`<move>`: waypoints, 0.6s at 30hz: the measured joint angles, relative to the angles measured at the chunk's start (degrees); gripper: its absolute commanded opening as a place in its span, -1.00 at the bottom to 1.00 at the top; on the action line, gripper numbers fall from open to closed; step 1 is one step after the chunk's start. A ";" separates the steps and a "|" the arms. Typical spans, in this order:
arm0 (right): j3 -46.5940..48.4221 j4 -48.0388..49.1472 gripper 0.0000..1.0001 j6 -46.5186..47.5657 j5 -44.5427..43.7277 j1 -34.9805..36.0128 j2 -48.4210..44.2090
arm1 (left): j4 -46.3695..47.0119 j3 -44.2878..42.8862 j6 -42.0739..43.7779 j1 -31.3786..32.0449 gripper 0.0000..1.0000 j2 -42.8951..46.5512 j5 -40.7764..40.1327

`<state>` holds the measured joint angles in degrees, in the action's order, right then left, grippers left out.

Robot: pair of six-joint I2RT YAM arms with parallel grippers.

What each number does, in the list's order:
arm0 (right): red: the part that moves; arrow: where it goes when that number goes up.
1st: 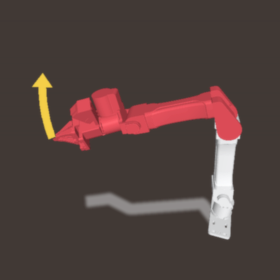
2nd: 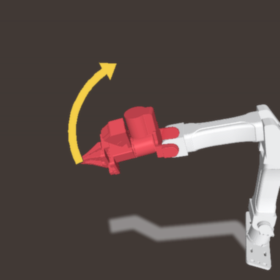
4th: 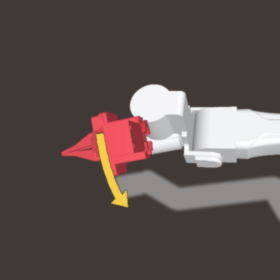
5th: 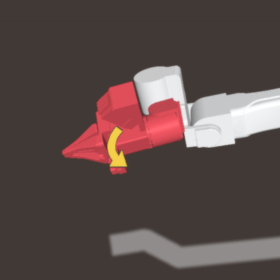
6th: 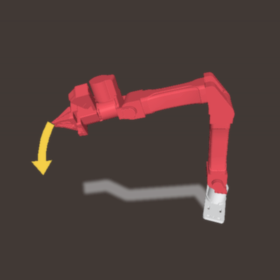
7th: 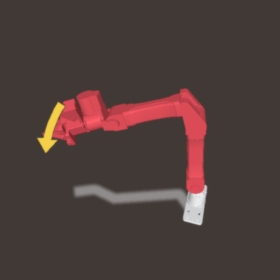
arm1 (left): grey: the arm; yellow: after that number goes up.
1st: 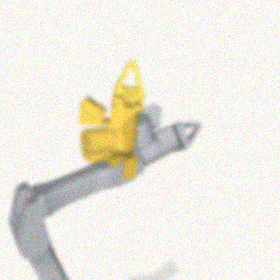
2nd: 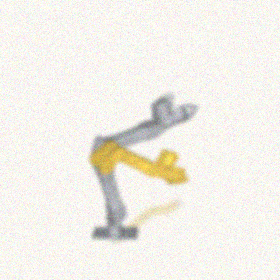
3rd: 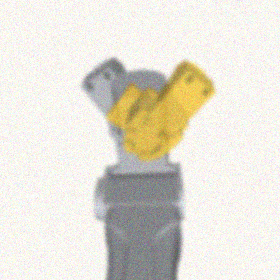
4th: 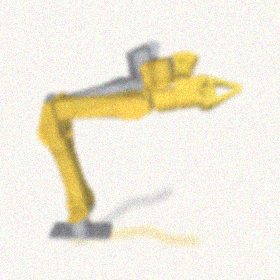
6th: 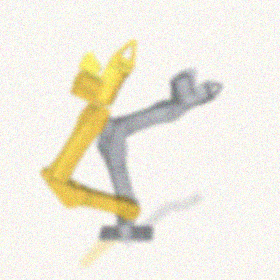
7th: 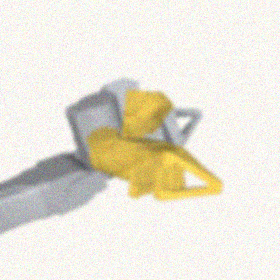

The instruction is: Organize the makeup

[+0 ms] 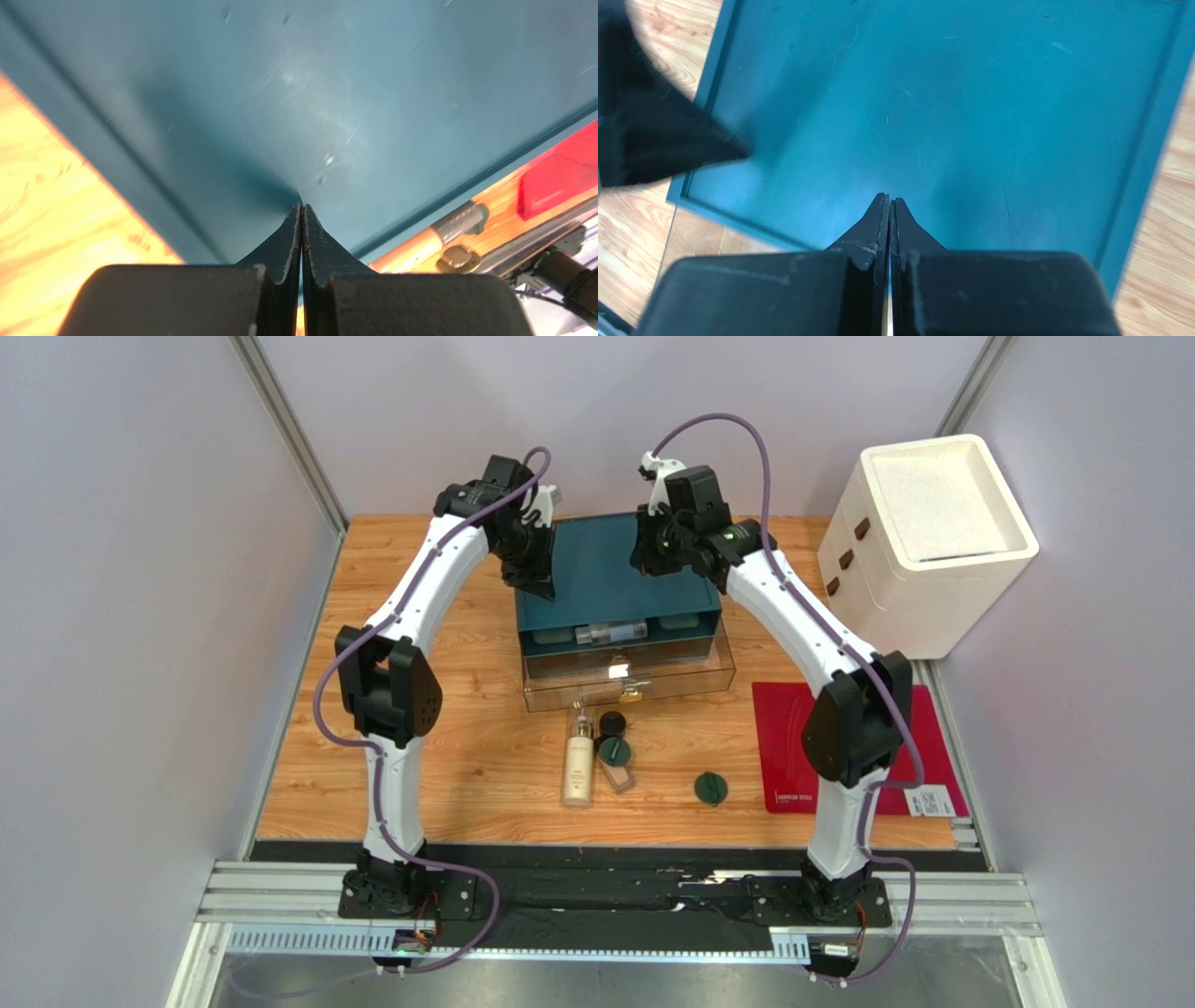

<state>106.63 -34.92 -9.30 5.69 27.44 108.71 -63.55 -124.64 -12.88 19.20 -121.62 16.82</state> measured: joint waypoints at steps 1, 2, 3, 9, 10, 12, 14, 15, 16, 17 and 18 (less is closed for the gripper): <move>1.68 -0.90 -1.00 -0.55 0.70 -0.35 1.70 | -0.92 -0.02 -0.02 0.02 -0.99 0.35 -0.48; 2.60 -1.36 -1.00 -0.92 1.11 -0.55 2.78 | -1.49 -0.02 -0.04 0.04 -0.96 0.68 -0.92; 4.00 -2.64 -1.00 -1.66 2.03 -0.94 4.70 | -2.27 0.09 -0.17 0.04 -0.87 1.27 -1.33; 5.07 -6.56 -1.00 -3.72 6.49 -2.54 8.61 | -1.84 6.01 -1.75 0.00 -0.18 13.16 -2.43; 5.14 -6.64 -1.00 -3.78 7.04 -2.71 8.57 | -0.57 8.92 -2.27 0.02 -0.12 16.98 -2.38; 5.16 -6.99 -1.00 -3.78 7.78 -3.06 8.52 | 0.22 15.21 -3.21 0.20 0.01 25.51 -2.27; 5.16 -7.32 -1.00 -3.72 9.05 -3.50 8.55 | 2.75 23.23 -4.04 0.72 0.10 33.94 -2.23; 5.16 -7.72 -1.00 -3.74 9.75 -3.69 8.55 | 3.65 27.91 -4.59 1.27 0.13 38.18 -1.97; 5.11 -7.82 -1.00 -3.74 10.60 -4.00 8.55 | 4.44 32.85 -5.07 1.99 0.15 41.94 -1.84; 5.05 -7.89 -1.00 -3.74 11.21 -4.17 8.55 | 4.20 36.15 -5.53 2.89 0.20 44.24 -1.62; 4.92 -7.96 -1.00 -3.74 11.93 -4.46 8.55 | 4.98 40.52 -6.38 4.42 0.21 46.82 -1.53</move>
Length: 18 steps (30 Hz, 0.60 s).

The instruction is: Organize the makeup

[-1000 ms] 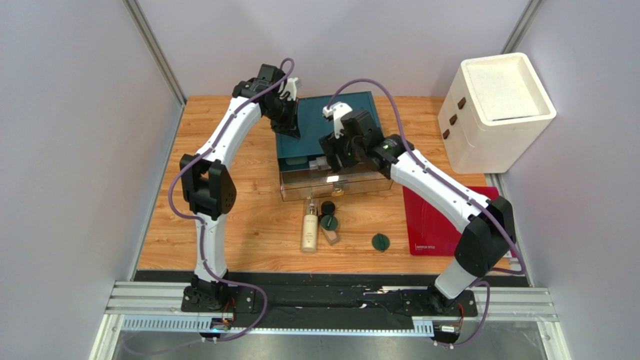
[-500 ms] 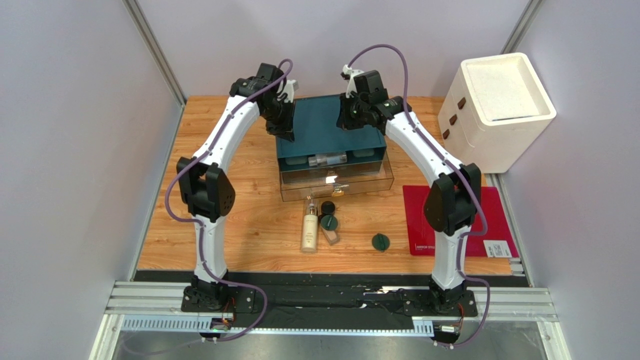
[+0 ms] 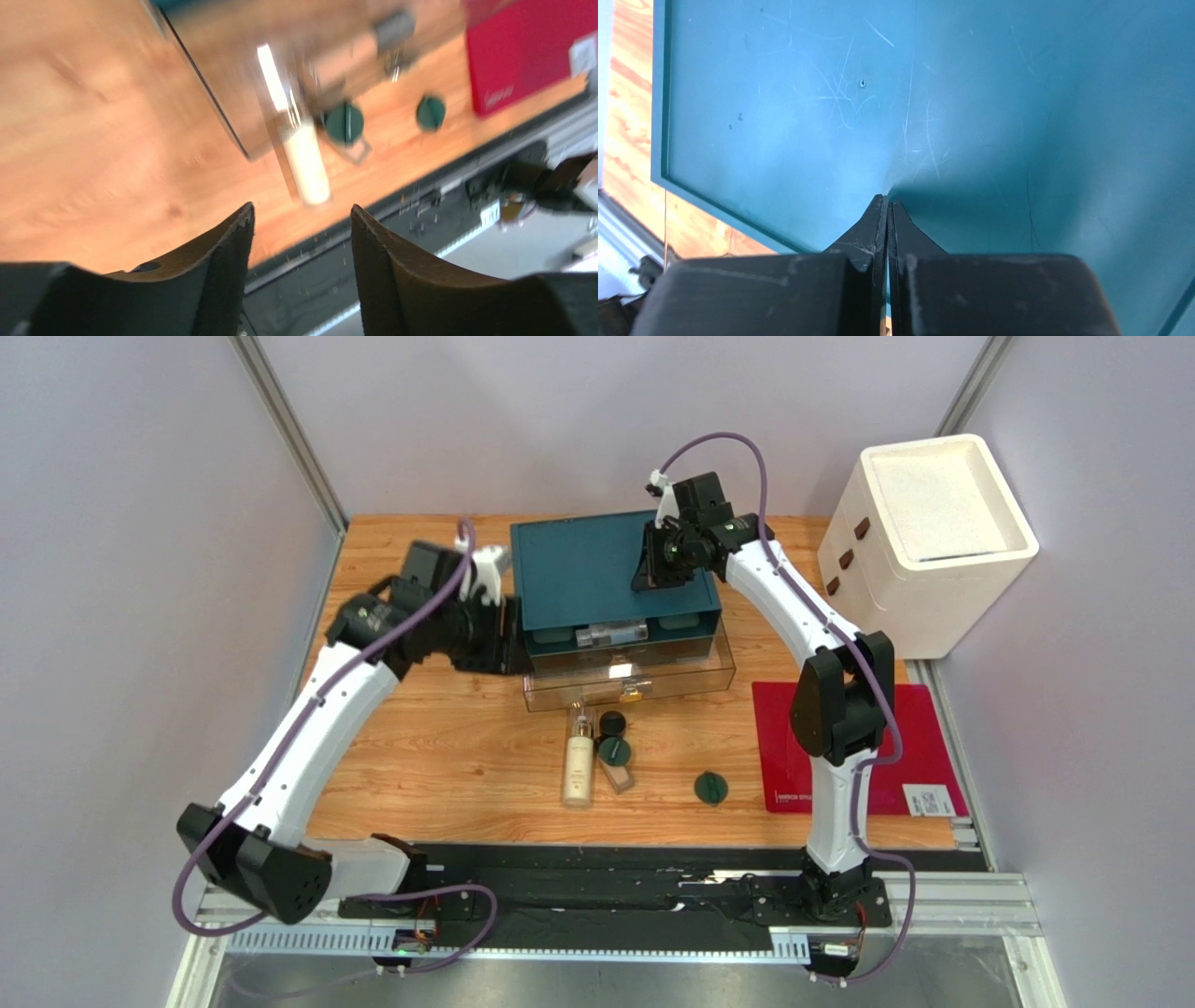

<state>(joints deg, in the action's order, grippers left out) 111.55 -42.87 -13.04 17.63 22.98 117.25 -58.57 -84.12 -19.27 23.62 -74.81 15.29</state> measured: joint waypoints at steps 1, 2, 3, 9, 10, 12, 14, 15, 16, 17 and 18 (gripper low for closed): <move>-0.22 0.07 -1.00 -0.02 0.70 -0.22 0.00 | 0.96 4.85 -0.94 1.73 0.23 2.25 -0.15; -0.42 0.20 -1.00 -0.04 1.40 -0.39 0.00 | 0.96 8.15 -1.90 3.61 0.29 3.50 -0.13; -0.66 0.37 -1.00 -0.04 2.14 -0.66 -0.02 | 1.66 11.65 -3.13 5.77 0.30 4.66 -0.28; -3.08 2.80 -1.00 -0.28 6.03 -1.73 -0.55 | 7.34 26.67 -11.67 16.94 0.32 8.59 -3.39; -3.41 3.21 -1.00 -0.28 6.43 -1.84 -0.63 | 8.83 28.04 -12.87 18.80 0.33 8.57 -4.44; -4.22 4.02 -1.00 -0.48 7.04 -2.01 -0.92 | 11.93 30.10 -14.73 21.57 0.33 7.87 -6.45; -5.51 5.20 -1.00 -0.72 7.65 -2.08 -1.49 | 15.30 31.39 -16.28 24.09 0.33 5.70 -8.66; -5.88 5.55 -1.00 -0.72 7.82 -2.08 -1.68 | 16.55 31.63 -16.68 24.72 0.33 4.44 -9.44; -6.38 6.05 -1.00 -0.74 8.04 -2.08 -1.95 | 18.05 31.71 -17.27 25.75 0.33 2.23 -10.51; -6.82 6.43 -1.00 -0.72 8.26 -2.08 -2.12 | 19.21 31.71 -17.77 26.29 0.33 0.26 -11.47; -7.32 6.88 -1.00 -0.72 8.55 -2.08 -2.27 | 20.28 31.61 -18.12 26.82 0.33 -1.75 -12.50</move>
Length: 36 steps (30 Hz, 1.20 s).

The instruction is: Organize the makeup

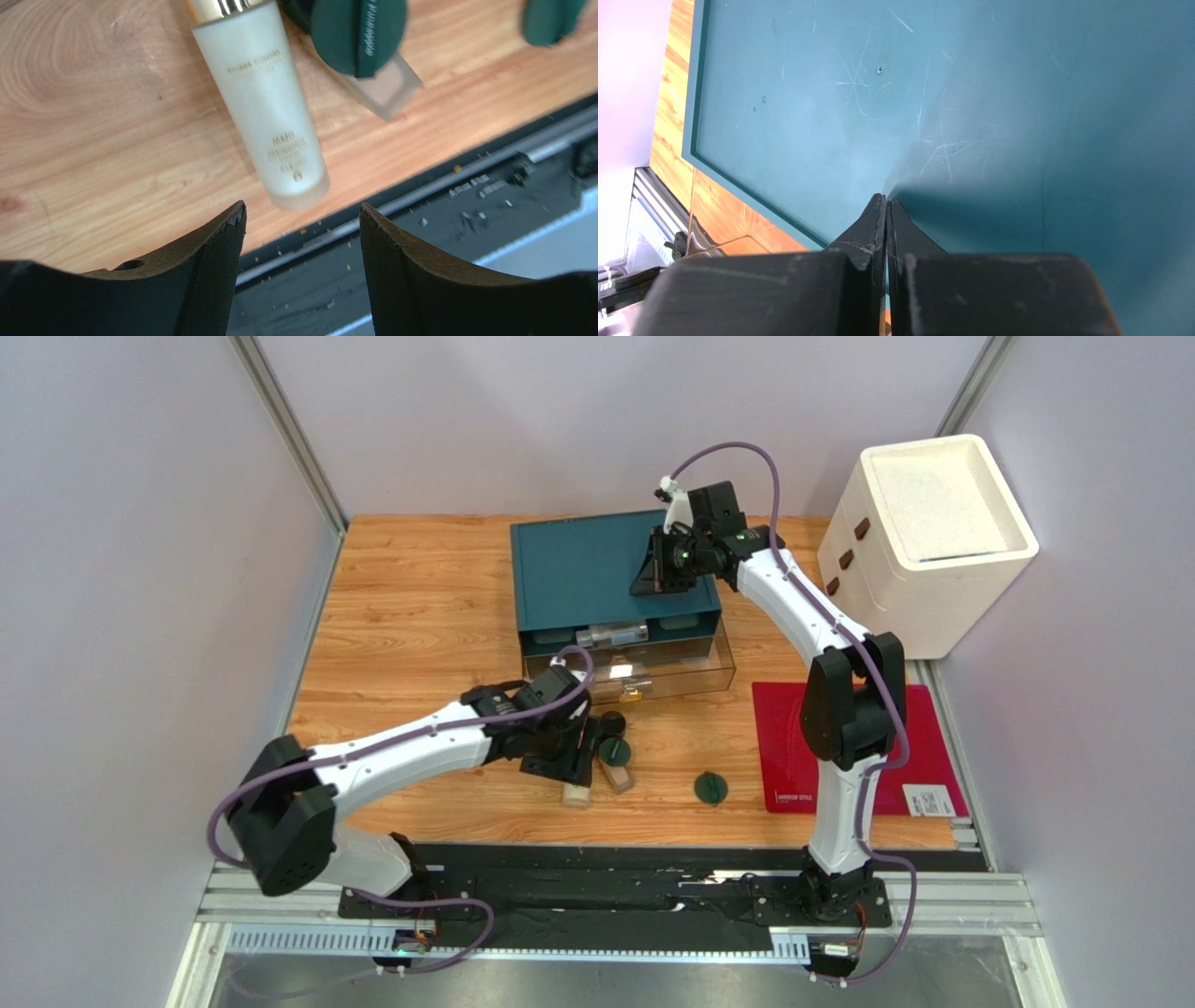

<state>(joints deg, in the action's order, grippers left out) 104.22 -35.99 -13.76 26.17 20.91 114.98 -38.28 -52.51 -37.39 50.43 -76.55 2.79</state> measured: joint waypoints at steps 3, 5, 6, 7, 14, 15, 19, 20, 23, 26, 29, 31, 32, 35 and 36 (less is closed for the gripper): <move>-1.03 1.05 -1.00 -0.02 0.81 0.00 -0.42 | 1.84 -0.55 -1.09 1.29 0.33 -5.92 -3.34; -1.60 1.60 -1.00 0.00 1.03 -0.02 -0.70 | 2.64 -2.34 -2.14 2.08 0.32 -8.79 -6.86; -1.88 1.79 -1.00 -0.02 1.18 0.00 -0.79 | 2.51 -3.52 -2.49 2.62 0.32 -10.08 -8.37; -2.12 2.03 -1.00 -0.02 1.38 -0.02 -0.87 | 2.19 -4.79 -3.10 3.50 0.31 -11.56 -9.88; -2.62 2.58 -1.00 0.02 1.57 -0.04 -1.25 | 1.14 -9.88 -7.23 6.84 0.25 -18.47 -18.56; -2.62 2.58 -1.00 0.02 1.57 -0.04 -1.27 | 0.98 -10.25 -8.13 7.28 0.25 -19.15 -19.98; -2.62 2.58 -1.00 0.02 1.64 -0.04 -1.27 | 0.35 -10.97 -10.73 8.48 0.28 -20.57 -24.13; -2.62 2.58 -1.00 0.02 1.66 -0.04 -1.27 | 0.09 -10.97 -11.21 8.83 0.29 -20.63 -24.96; -2.62 2.45 -1.00 0.02 1.86 -0.04 -1.27 | -0.72 -10.82 -12.04 9.62 0.36 -20.09 -26.73; -2.62 2.34 -1.00 0.04 1.92 -0.04 -1.27 | -3.08 -10.03 -12.15 10.40 0.40 -17.73 -27.41; -2.62 2.16 -1.00 0.07 2.10 -0.04 -1.27 | -6.25 -9.70 -12.13 11.10 0.42 -14.75 -28.33; -2.62 2.05 -1.00 0.09 2.32 -0.04 -1.27 | -8.13 -9.79 -11.93 11.37 0.42 -10.84 -29.77; -2.64 2.01 -1.00 0.11 2.40 -0.04 -1.27 | -8.44 -9.84 -11.85 11.41 0.42 -9.92 -30.10; -2.91 2.10 -1.00 0.11 2.75 -0.07 -1.27 | -9.88 -10.80 -11.52 11.41 0.43 -5.92 -31.06; -2.99 2.16 -1.00 0.11 2.93 -0.09 -1.27 | -10.10 -11.21 -11.45 11.45 0.43 -4.81 -31.32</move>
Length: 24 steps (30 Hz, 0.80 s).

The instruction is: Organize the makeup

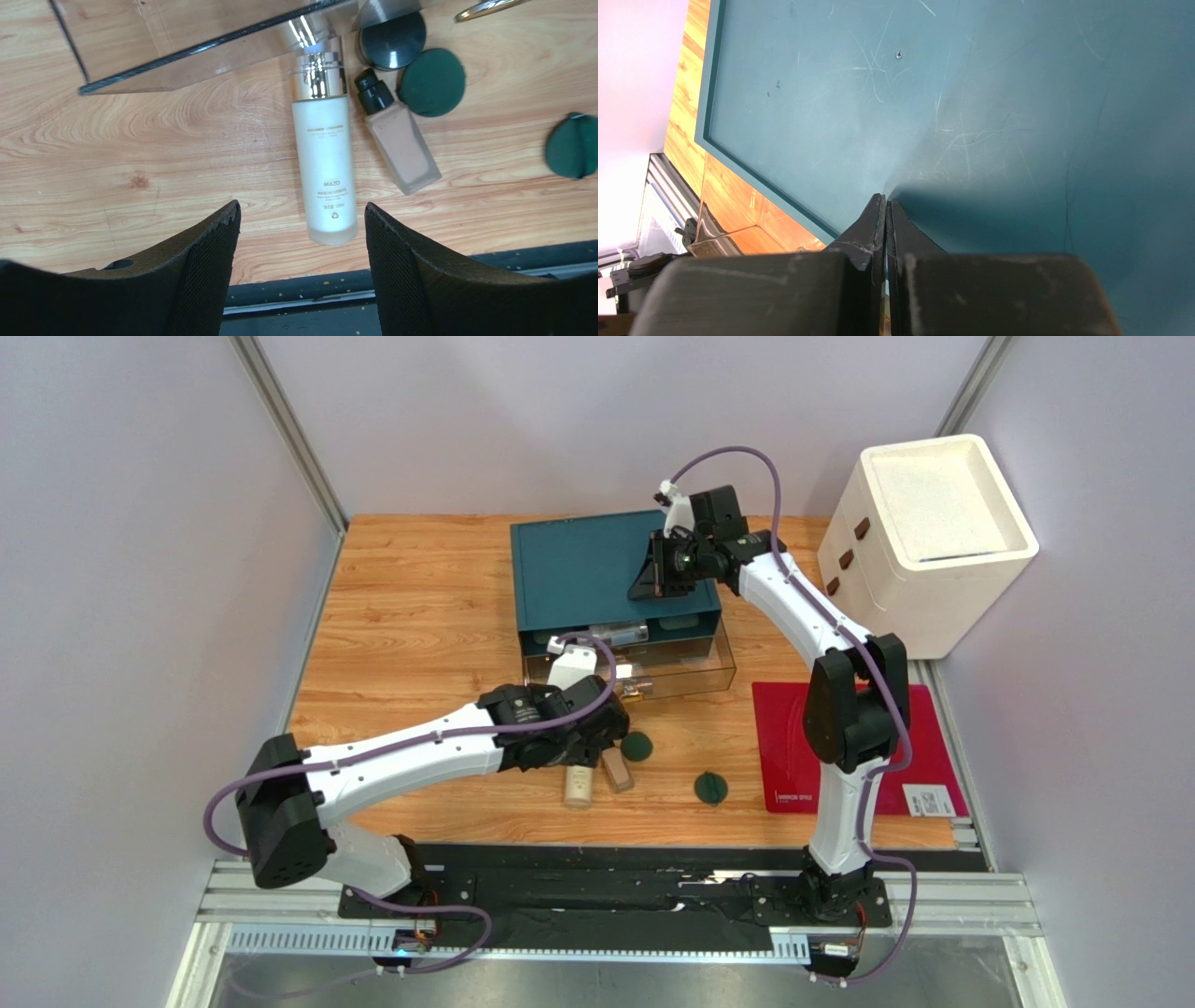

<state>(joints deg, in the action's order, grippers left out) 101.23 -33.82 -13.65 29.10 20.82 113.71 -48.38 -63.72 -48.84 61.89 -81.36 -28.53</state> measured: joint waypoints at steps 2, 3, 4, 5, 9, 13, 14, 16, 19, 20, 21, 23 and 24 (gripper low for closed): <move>-0.04 0.09 -1.00 0.00 0.24 -0.07 0.00 | -0.20 -0.59 0.13 0.11 0.58 1.75 -0.17; -0.04 0.07 -0.99 0.00 0.46 -0.09 0.00 | -0.28 -0.57 0.11 0.28 0.64 2.27 -0.24; -0.07 0.04 -0.91 0.00 0.66 -0.09 0.00 | -0.44 -0.39 -0.11 0.52 0.71 2.69 -0.24; -0.07 0.00 -0.88 0.00 0.94 -0.09 0.00 | -0.46 -0.07 -0.13 0.92 0.82 2.89 -0.20; -0.07 -0.15 -0.80 0.02 1.64 -0.09 0.11 | 0.50 3.37 -1.16 2.43 0.93 3.17 0.37; -0.07 -0.13 -0.81 0.02 1.92 -0.15 0.20 | 2.08 8.61 -3.58 3.41 0.93 2.58 2.38; -0.07 -0.13 -0.81 0.00 2.08 -0.24 0.26 | 2.49 9.31 -3.98 3.41 0.93 2.16 2.75; -0.04 -0.07 -0.81 0.00 2.45 -0.35 0.33 | 4.48 10.84 -5.14 3.48 0.93 0.63 3.58; -0.04 -0.02 -0.81 0.00 2.67 -0.42 0.42 | 7.67 12.00 -5.81 3.61 0.92 -1.55 4.59; -0.04 0.00 -0.81 0.00 2.78 -0.44 0.42 | 8.63 12.02 -5.92 3.63 0.91 -2.43 4.87; -0.04 0.00 -0.81 0.00 2.89 -0.48 0.42 | 9.42 12.00 -5.92 3.63 0.88 -3.13 5.05; -0.04 0.04 -0.81 -0.02 2.99 -0.50 0.48 | 11.15 11.30 -5.90 3.63 0.86 -6.01 5.73; -0.04 0.04 -0.81 -0.02 3.02 -0.50 0.48 | 11.69 10.95 -5.88 3.63 0.83 -7.23 6.03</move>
<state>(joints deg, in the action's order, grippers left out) 101.19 -33.78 -13.67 32.12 20.32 114.19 -36.69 -52.77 -54.72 65.52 -88.60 -22.50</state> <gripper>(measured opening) 0.094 0.941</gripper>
